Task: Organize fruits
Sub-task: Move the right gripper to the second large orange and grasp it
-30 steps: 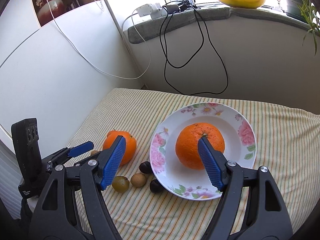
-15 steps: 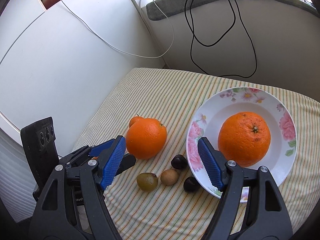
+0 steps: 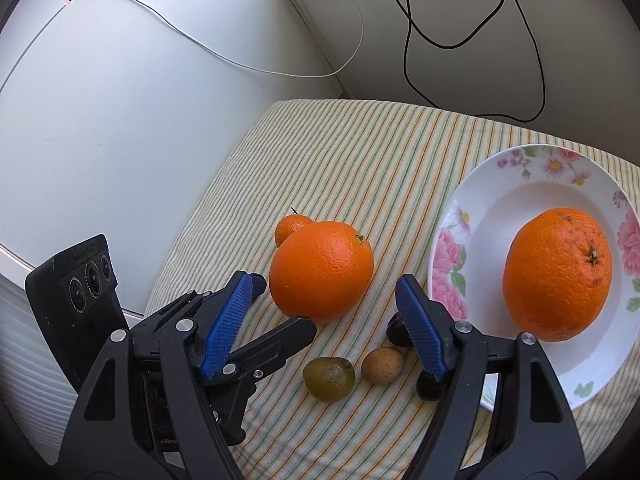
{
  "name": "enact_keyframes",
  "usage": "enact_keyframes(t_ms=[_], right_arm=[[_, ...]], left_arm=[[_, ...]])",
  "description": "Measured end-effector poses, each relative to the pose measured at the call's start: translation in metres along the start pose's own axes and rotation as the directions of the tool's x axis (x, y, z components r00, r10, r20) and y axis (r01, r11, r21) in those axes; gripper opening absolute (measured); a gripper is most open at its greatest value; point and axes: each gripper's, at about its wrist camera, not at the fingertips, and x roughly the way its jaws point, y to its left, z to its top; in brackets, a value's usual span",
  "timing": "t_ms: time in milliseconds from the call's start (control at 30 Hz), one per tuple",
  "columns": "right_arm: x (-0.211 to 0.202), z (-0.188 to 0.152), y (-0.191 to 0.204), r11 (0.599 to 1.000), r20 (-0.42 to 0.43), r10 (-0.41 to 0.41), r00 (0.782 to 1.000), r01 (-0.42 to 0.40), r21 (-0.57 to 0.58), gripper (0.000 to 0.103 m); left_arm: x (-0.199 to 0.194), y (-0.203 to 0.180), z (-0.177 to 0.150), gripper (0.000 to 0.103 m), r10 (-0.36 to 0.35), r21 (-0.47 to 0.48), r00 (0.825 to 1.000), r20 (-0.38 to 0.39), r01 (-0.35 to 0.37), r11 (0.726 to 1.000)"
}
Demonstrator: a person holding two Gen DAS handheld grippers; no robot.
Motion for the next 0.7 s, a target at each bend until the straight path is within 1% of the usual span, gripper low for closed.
enact_keyframes(t_ms=[333,667,700], right_arm=[[0.025,0.008,0.002,1.000,-0.049,-0.011,0.999,0.012,0.020,0.077],[0.040,0.013,0.002,0.999,-0.071,-0.021,0.997,0.023,0.033,0.074],[0.041,0.014,0.002,0.999,-0.073,-0.016,0.997,0.019,0.037,0.074]], left_arm=[[0.009,0.000,0.005,0.074,-0.010,-0.006,1.000,-0.009,0.010,1.000],[0.019,0.000,0.008,0.071,-0.010,-0.016,1.000,-0.023,0.010,1.000],[0.020,0.000,0.008,0.070,-0.011,-0.015,1.000,-0.025,0.011,1.000]])
